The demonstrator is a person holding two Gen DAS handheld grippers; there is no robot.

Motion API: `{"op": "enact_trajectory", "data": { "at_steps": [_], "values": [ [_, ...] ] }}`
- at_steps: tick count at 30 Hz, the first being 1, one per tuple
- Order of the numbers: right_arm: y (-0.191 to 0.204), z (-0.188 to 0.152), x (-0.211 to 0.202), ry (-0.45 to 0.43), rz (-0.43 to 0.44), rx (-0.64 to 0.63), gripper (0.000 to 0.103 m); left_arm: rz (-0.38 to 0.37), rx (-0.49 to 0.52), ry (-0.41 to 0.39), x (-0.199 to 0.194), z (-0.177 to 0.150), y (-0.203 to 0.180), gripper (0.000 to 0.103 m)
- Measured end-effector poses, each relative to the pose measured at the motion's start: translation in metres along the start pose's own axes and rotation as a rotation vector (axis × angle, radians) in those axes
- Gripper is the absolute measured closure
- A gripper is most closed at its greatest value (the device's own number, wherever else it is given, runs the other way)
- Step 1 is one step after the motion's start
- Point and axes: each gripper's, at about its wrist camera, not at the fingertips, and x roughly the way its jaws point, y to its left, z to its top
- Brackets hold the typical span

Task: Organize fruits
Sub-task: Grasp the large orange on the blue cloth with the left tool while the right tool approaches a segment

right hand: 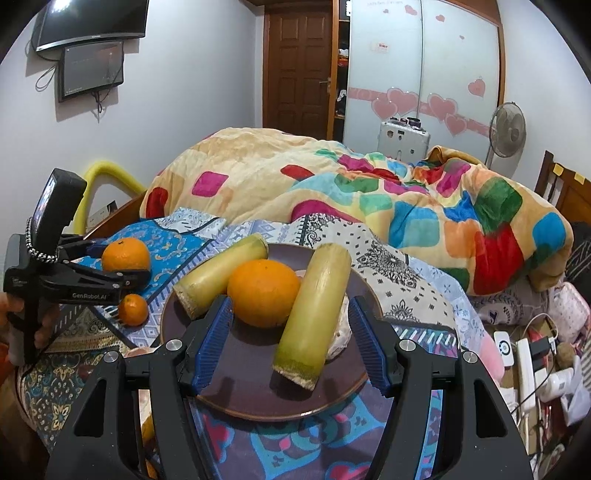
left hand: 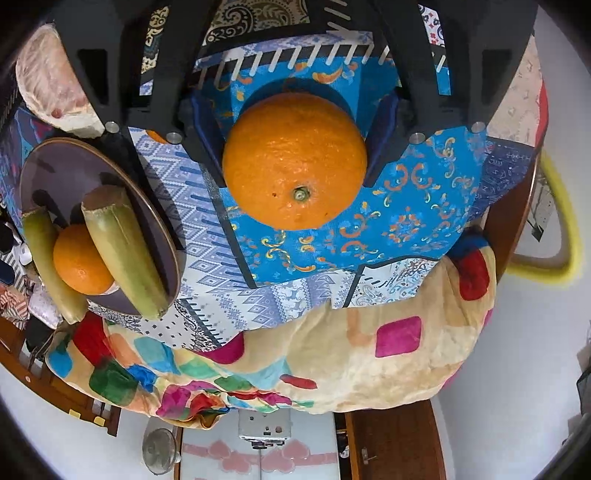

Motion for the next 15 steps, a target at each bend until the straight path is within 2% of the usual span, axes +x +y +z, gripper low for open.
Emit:
{"op": "enact_trajectory", "data": {
  "at_steps": [6, 15],
  "values": [
    [0.005, -0.005, -0.013, 0.005, 0.025, 0.012, 0.042, -0.026, -0.009, -0.015, -0.024, -0.014, -0.003, 0.034],
    [0.037, -0.016, -0.045, -0.010, 0.097, 0.010, 0.042, -0.065, -0.008, -0.074, -0.088, -0.053, -0.009, 0.034]
  ]
}}
